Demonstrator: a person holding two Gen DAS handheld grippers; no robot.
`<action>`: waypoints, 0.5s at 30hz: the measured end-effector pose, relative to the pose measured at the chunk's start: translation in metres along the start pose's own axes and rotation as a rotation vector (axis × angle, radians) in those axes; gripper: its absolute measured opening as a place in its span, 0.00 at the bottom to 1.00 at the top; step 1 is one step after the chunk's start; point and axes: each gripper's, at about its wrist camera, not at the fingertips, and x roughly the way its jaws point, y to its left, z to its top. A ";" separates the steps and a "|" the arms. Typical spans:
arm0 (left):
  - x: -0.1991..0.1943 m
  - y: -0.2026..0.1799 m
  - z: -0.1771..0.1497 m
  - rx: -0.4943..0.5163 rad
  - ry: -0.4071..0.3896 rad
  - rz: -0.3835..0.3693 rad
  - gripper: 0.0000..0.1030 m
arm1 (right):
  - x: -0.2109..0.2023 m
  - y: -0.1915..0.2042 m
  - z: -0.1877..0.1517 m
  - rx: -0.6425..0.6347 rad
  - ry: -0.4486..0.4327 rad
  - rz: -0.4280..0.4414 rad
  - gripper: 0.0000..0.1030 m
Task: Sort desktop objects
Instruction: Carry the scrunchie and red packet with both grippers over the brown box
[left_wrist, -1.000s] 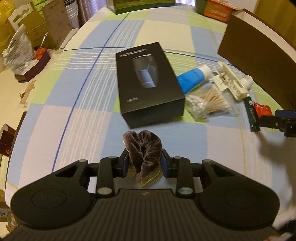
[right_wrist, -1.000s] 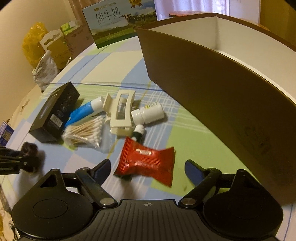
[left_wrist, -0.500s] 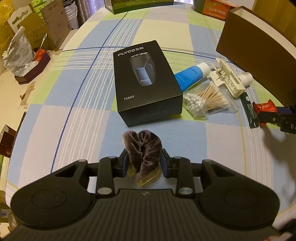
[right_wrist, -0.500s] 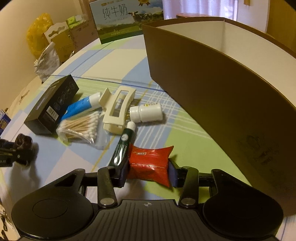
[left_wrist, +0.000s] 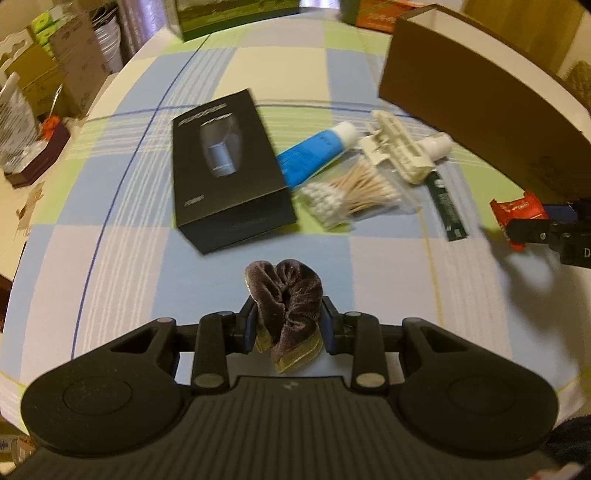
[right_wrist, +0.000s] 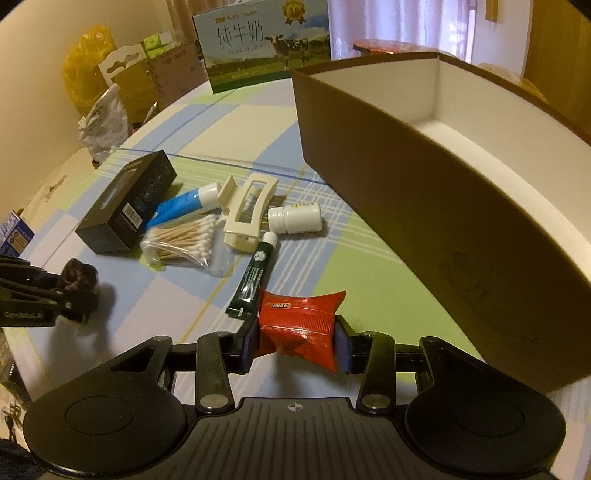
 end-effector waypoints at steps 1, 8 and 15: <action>-0.002 -0.003 0.001 0.007 -0.006 -0.007 0.27 | -0.003 0.000 0.000 0.000 -0.002 -0.001 0.38; -0.015 -0.024 0.013 0.060 -0.051 -0.046 0.27 | -0.026 -0.002 -0.002 0.007 -0.027 -0.005 0.38; -0.034 -0.051 0.033 0.129 -0.120 -0.101 0.27 | -0.052 -0.008 -0.004 0.027 -0.066 -0.007 0.38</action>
